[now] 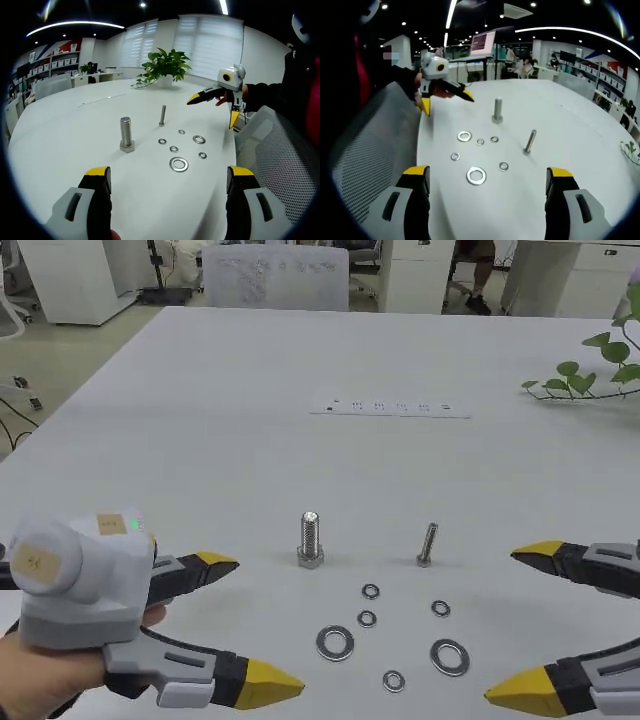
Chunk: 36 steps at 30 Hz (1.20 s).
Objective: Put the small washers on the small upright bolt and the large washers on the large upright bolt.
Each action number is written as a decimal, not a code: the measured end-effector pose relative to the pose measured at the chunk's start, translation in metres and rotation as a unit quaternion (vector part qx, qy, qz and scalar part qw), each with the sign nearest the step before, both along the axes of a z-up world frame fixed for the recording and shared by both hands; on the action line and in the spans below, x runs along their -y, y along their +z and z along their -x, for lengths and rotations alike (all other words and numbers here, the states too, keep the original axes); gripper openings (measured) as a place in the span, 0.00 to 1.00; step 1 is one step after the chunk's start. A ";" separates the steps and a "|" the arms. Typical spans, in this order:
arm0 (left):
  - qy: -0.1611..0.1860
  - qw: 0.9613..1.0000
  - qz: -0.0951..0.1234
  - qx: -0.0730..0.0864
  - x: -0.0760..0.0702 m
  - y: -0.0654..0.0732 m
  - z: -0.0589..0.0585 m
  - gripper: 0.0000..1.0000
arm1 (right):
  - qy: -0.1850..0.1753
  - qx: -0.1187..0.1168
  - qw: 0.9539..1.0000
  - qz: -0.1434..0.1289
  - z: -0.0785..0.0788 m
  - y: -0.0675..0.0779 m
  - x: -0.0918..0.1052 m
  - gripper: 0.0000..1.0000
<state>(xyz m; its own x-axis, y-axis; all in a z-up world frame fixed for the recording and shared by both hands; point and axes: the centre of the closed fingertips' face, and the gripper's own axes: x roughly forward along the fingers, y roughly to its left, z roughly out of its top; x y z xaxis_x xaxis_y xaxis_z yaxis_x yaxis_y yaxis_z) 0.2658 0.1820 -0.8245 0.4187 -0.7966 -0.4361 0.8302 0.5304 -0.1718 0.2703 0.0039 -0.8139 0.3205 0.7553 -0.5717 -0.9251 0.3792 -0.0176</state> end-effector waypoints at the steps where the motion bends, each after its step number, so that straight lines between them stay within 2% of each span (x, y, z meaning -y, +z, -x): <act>1: 0.000 1.000 0.000 0.000 0.000 0.000 0.000 0.96 | 0.000 -0.001 1.000 0.000 0.000 0.000 0.000 0.97; 36: 0.003 1.000 0.005 0.002 0.001 0.001 -0.002 0.96 | 0.006 -0.001 1.000 0.011 0.001 -0.002 0.000 0.96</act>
<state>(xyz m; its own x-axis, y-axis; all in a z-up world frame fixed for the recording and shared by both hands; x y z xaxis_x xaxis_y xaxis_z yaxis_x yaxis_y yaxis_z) 0.2678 0.1808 -0.8236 0.4252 -0.7987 -0.4258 0.8277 0.5335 -0.1742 0.2697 0.0035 -0.8162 0.3102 0.7467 -0.5883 -0.9297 0.3677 -0.0236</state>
